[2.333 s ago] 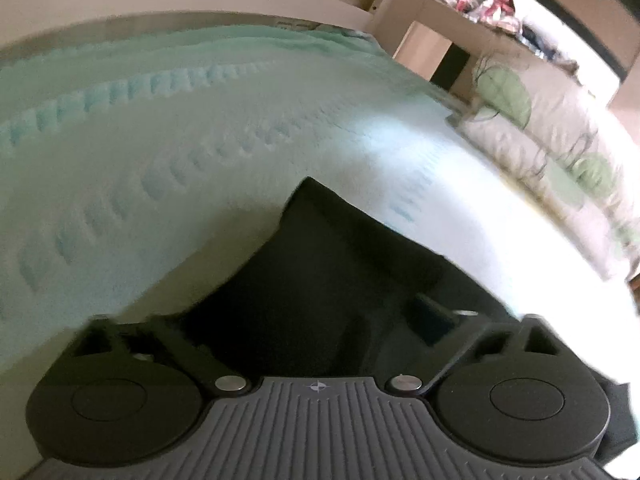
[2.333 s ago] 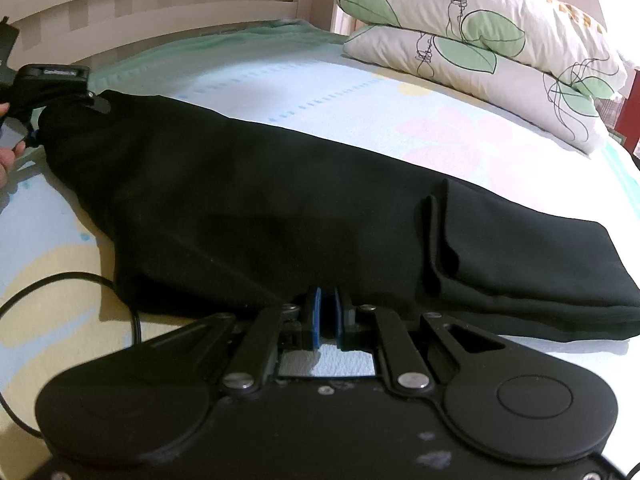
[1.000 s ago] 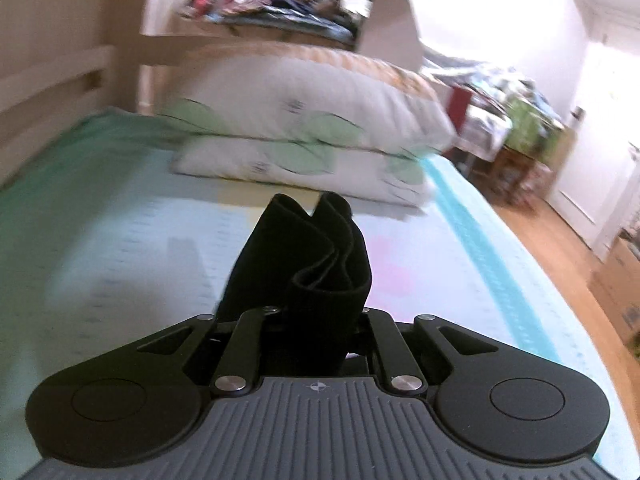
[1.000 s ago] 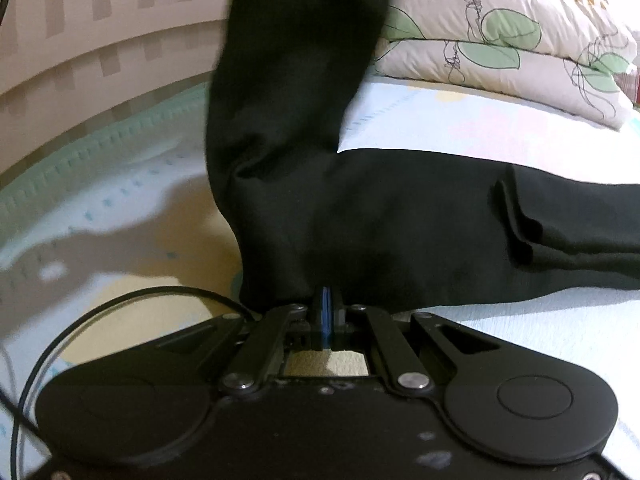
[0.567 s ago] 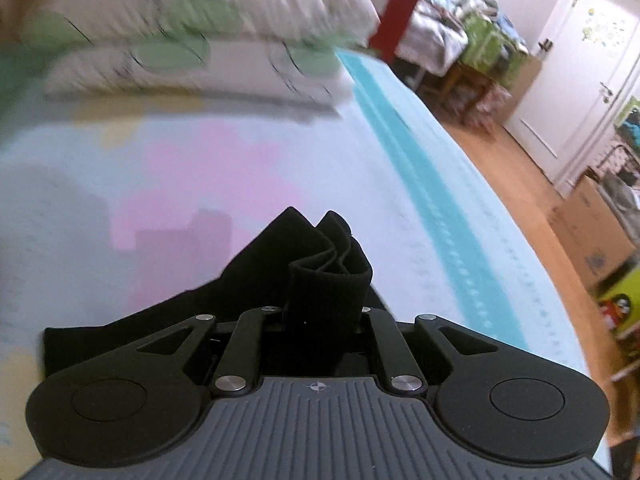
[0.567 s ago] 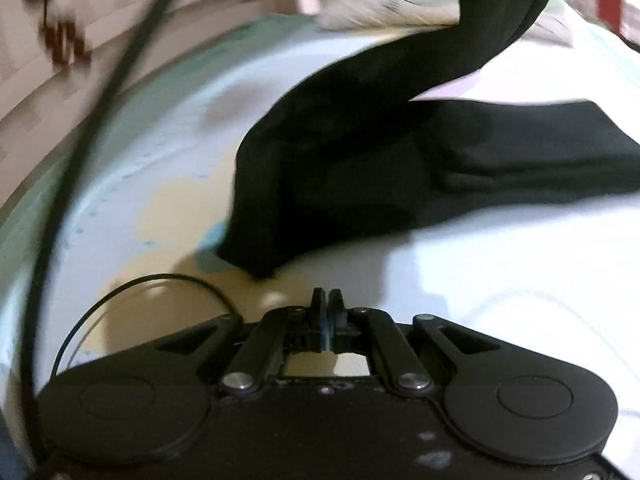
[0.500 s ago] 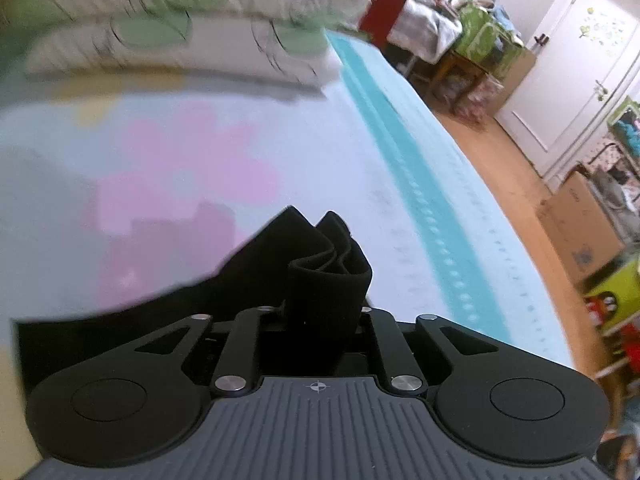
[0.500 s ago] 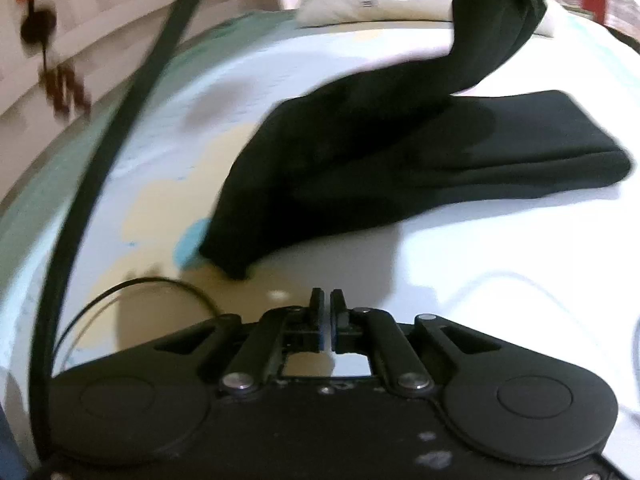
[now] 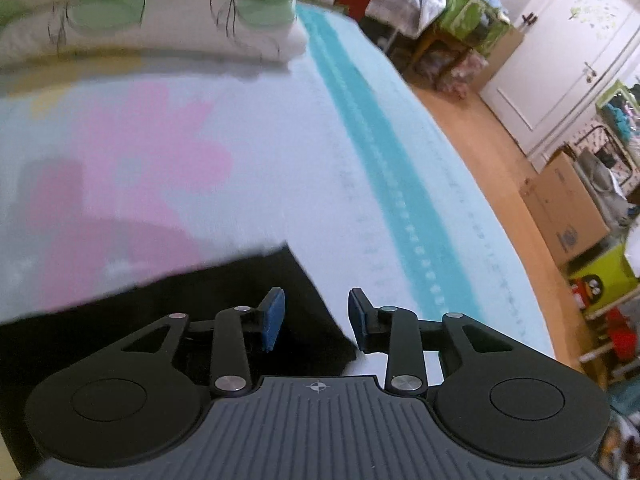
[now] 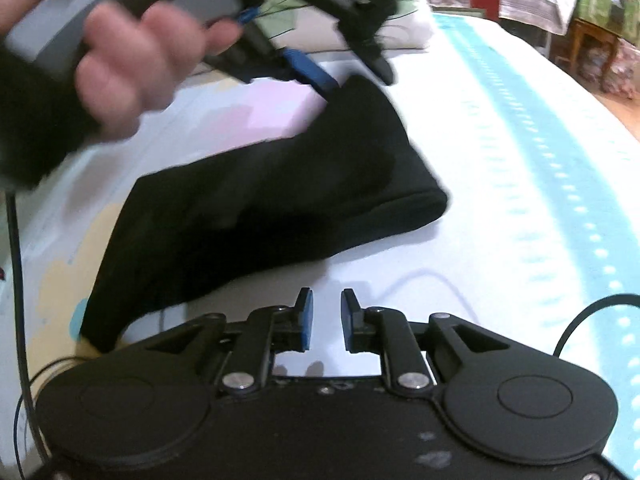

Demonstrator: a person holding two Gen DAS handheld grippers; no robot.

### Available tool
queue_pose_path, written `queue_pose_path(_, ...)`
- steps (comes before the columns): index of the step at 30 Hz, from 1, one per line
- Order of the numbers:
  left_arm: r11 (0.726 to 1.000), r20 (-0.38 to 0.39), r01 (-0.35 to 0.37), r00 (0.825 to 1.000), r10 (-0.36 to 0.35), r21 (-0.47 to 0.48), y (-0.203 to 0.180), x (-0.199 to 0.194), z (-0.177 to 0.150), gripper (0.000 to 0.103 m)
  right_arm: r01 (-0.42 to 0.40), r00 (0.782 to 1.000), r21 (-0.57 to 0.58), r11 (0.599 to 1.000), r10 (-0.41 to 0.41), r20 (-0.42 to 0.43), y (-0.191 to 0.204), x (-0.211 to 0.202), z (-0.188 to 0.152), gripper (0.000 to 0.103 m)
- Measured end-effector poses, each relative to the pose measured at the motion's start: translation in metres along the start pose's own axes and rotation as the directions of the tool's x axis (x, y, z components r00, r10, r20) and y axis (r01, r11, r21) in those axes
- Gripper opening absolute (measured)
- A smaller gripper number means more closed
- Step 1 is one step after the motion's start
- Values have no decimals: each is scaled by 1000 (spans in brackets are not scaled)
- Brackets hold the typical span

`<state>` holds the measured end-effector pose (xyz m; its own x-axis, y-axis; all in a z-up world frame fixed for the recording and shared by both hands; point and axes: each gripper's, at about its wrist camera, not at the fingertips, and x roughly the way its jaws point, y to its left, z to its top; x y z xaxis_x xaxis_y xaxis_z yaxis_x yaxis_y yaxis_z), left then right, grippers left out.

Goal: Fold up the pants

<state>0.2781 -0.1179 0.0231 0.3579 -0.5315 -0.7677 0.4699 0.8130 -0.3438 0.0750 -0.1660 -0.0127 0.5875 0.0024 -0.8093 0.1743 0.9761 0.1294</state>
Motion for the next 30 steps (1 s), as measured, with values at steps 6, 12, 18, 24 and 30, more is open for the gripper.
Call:
queue_pose_path(6, 1000, 111, -22, 994, 20, 12, 1, -34, 0, 35, -1, 997, 14, 1000, 0, 78, -32, -9, 16, 21)
queue_pose_path(12, 992, 128, -114, 984, 120, -60, 45, -65, -28, 37, -57, 982, 11, 998, 54, 182, -58, -11, 36, 32)
queue_pose_path(18, 969, 74, -214, 972, 224, -121, 100, -88, -76, 38, -90, 973, -41, 995, 97, 211, -69, 22, 56, 41)
queue_pose_path(24, 951, -31, -211, 977, 210, -224, 136, -87, -127, 38, -115, 986, -78, 990, 123, 113, -77, 59, 66, 42)
queue_pose_path(30, 963, -79, -223, 974, 213, -153, 133, -59, -136, 41, -122, 988, -65, 990, 128, 86, -75, 78, 66, 45)
